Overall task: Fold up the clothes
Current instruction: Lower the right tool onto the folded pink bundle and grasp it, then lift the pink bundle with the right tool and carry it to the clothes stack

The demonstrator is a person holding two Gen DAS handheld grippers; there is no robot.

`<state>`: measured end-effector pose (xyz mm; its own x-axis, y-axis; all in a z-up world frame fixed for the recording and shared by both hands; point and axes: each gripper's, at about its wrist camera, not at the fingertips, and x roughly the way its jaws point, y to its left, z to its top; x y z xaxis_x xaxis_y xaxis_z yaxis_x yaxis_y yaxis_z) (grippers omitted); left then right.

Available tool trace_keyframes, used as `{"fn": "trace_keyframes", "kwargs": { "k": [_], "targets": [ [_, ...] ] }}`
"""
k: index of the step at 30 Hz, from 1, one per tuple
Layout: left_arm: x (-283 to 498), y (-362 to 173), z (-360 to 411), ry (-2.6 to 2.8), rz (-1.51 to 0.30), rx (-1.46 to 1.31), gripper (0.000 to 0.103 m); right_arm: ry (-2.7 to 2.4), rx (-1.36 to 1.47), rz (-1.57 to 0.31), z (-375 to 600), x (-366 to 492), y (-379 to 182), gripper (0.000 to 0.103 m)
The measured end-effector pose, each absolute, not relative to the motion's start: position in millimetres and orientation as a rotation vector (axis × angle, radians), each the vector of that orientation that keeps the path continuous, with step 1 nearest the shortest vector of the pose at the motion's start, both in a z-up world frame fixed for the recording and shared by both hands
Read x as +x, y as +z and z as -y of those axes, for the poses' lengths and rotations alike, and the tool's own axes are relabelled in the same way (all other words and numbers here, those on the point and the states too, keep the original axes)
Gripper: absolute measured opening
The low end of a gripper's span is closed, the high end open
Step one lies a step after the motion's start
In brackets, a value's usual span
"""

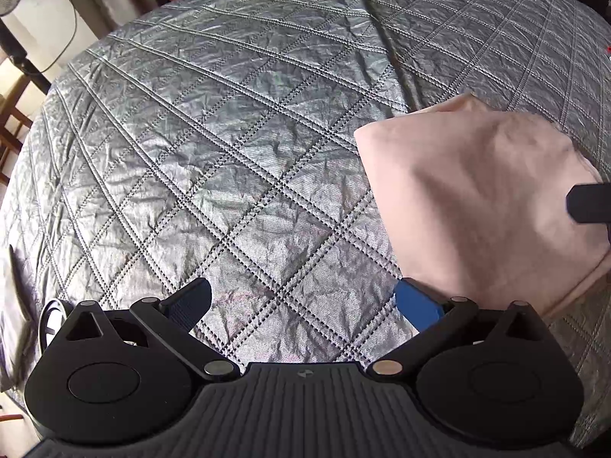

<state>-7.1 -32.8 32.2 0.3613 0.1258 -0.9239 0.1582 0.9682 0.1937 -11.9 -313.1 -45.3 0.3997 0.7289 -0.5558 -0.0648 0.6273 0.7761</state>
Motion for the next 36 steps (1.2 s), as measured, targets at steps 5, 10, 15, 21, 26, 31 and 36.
{"fn": "trace_keyframes", "kwargs": {
  "k": [5,10,15,21,26,31,36],
  "targets": [
    [-6.5,31.3,28.8,-0.027,-1.207,0.243,0.103,0.644,0.866,-1.057,304.4,-4.1,-54.3,0.042],
    [-7.7,31.2,29.5,-0.028,-1.198,0.256,0.103,0.561,0.658,-1.059,302.1,-2.2,-40.6,0.029],
    [-6.4,33.1,28.4,-0.025,-1.195,0.264,0.103,0.596,0.559,-1.104,285.0,6.2,-30.8,0.033],
    [-4.9,31.6,29.5,-0.02,-1.196,0.26,0.103,0.687,0.793,-1.139,279.9,14.6,-49.4,0.067],
    [-5.7,32.5,31.4,-0.014,-1.192,0.269,0.103,0.607,0.634,-1.139,272.8,5.7,-43.2,0.018],
    [0.2,32.8,24.6,-0.012,-1.227,0.225,0.103,0.589,0.747,-1.12,279.5,-6.9,-46.3,0.016],
    [6.8,44.7,17.2,-0.034,-1.221,0.131,0.101,0.53,1.006,-0.985,304.8,-39.7,-42.2,0.015]
  ]
}}
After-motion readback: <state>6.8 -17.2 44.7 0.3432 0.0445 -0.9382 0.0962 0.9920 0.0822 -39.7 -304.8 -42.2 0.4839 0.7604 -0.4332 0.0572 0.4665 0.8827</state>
